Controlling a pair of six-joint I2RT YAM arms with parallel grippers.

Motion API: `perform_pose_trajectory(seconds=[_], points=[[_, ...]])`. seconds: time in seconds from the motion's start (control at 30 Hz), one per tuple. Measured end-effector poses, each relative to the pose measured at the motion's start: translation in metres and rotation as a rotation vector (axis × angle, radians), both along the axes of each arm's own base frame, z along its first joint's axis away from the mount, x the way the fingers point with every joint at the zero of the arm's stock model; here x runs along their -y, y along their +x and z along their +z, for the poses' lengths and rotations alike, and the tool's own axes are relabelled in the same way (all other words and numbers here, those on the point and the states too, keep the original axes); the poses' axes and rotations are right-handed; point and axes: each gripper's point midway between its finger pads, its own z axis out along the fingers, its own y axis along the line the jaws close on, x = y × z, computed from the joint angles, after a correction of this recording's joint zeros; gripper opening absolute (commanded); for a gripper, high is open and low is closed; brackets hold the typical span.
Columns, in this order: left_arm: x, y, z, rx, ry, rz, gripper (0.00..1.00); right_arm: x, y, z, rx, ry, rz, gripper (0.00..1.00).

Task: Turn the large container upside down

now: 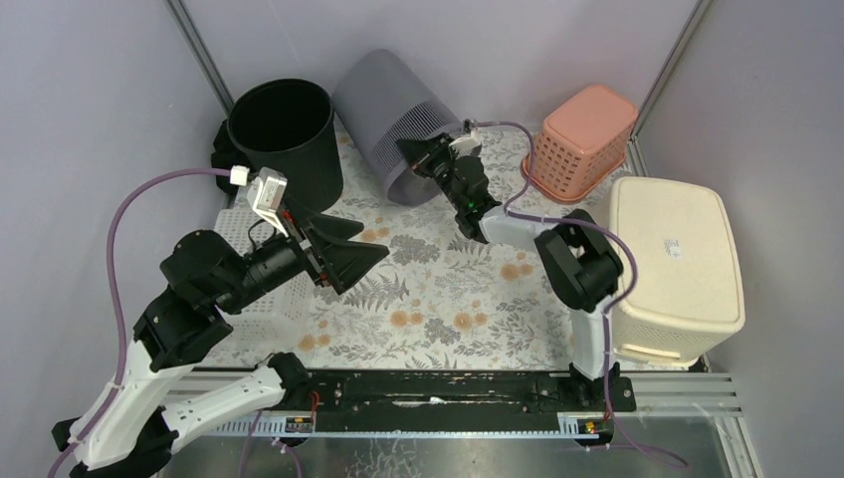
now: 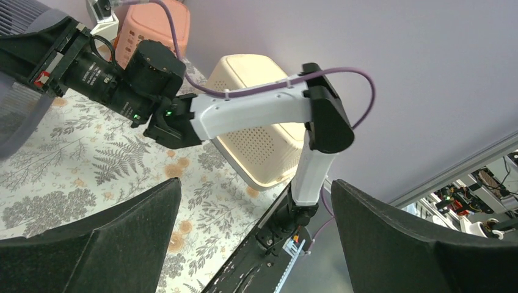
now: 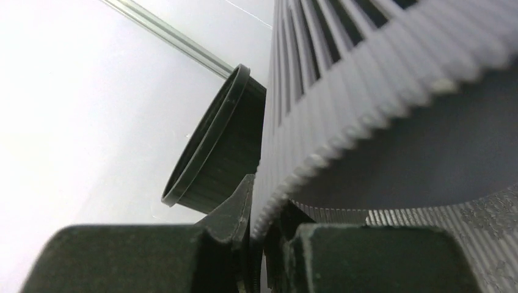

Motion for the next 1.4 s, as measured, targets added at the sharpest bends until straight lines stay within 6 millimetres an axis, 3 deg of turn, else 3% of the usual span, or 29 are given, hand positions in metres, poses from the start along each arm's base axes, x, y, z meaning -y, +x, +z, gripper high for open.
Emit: perform_pose_trajectory(seconds=[0.1, 0.2, 0.5, 0.7, 0.77, 0.87, 0.93, 1.03, 1.1, 1.17, 1.4], points=[[-0.002, 0.000, -0.004, -0.011, 0.017, 0.005, 1.00, 0.007, 0.019, -0.014, 0.031, 0.110, 0.011, 0.00], [-0.002, 0.000, -0.010, -0.019, 0.038, 0.006, 1.00, 0.013, 0.018, -0.025, 0.071, 0.214, 0.024, 0.00], [0.003, 0.005, -0.032, -0.053, 0.081, 0.005, 1.00, 0.046, -0.051, -0.038, 0.149, 0.146, 0.010, 0.00], [0.010, 0.009, -0.050, -0.088, 0.107, 0.000, 1.00, 0.072, -0.099, -0.050, 0.160, 0.061, 0.008, 0.08], [0.011, 0.010, -0.053, -0.095, 0.108, 0.000, 1.00, 0.080, -0.107, -0.057, 0.152, 0.046, 0.001, 0.15], [0.013, 0.011, -0.054, -0.102, 0.104, 0.000, 1.00, 0.090, -0.119, -0.075, 0.116, 0.010, -0.007, 0.16], [0.015, 0.013, -0.055, -0.105, 0.102, 0.000, 1.00, 0.096, -0.124, -0.085, 0.101, -0.020, -0.015, 0.23], [0.017, 0.015, -0.055, -0.105, 0.101, 0.001, 1.00, 0.103, -0.132, -0.097, 0.087, -0.056, -0.018, 0.21], [0.020, 0.017, -0.056, -0.106, 0.104, 0.001, 1.00, 0.109, -0.139, -0.107, 0.072, -0.085, -0.018, 0.11], [0.022, 0.022, -0.058, -0.109, 0.111, 0.008, 1.00, 0.114, -0.146, -0.117, 0.058, -0.117, -0.013, 0.08], [0.026, 0.059, -0.078, -0.137, 0.195, 0.147, 1.00, 0.118, -0.159, -0.142, 0.043, -0.207, 0.010, 0.05]])
